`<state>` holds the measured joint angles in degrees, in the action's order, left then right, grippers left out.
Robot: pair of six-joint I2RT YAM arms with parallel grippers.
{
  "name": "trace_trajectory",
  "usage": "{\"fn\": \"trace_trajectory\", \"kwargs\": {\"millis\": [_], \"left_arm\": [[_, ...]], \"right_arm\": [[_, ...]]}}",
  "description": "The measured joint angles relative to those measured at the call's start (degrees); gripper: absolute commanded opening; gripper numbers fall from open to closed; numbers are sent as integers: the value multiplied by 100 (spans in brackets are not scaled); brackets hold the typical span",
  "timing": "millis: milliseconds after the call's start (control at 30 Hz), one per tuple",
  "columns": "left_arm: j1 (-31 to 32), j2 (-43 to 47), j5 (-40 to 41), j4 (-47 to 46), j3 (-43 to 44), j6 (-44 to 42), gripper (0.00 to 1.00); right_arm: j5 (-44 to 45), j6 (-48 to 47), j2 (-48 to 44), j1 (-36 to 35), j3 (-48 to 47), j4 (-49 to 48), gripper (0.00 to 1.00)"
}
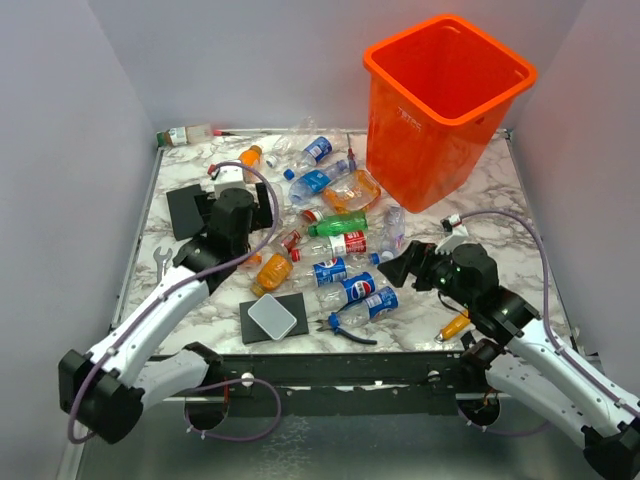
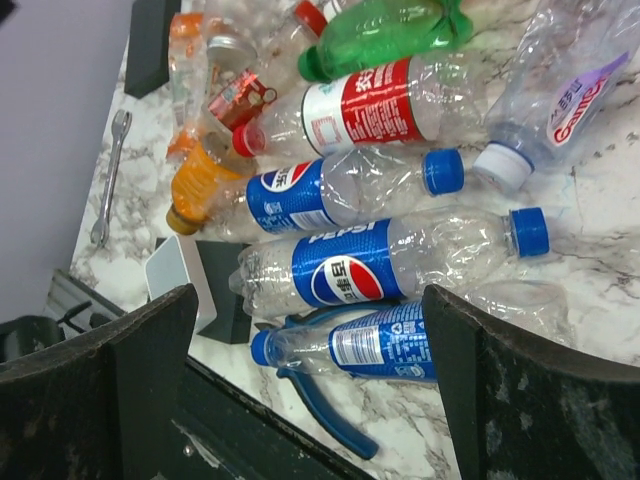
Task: Put the plastic bottles in the bin
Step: Pick up the plastic bottle from the corner of the board.
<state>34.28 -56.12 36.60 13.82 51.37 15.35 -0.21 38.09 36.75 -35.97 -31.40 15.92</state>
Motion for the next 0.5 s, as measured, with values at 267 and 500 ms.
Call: {"fn": "trace_trajectory", "kwargs": {"millis": [267, 500], "left_arm": [[-1993, -1165, -1309, 732, 46, 1158, 99], [-2151, -2393, -1318, 542, 1403, 1904, 99]], "right_arm": [[-339, 9, -175, 0, 369, -168, 95], [-555, 39, -306, 0, 708, -391, 95]]}}
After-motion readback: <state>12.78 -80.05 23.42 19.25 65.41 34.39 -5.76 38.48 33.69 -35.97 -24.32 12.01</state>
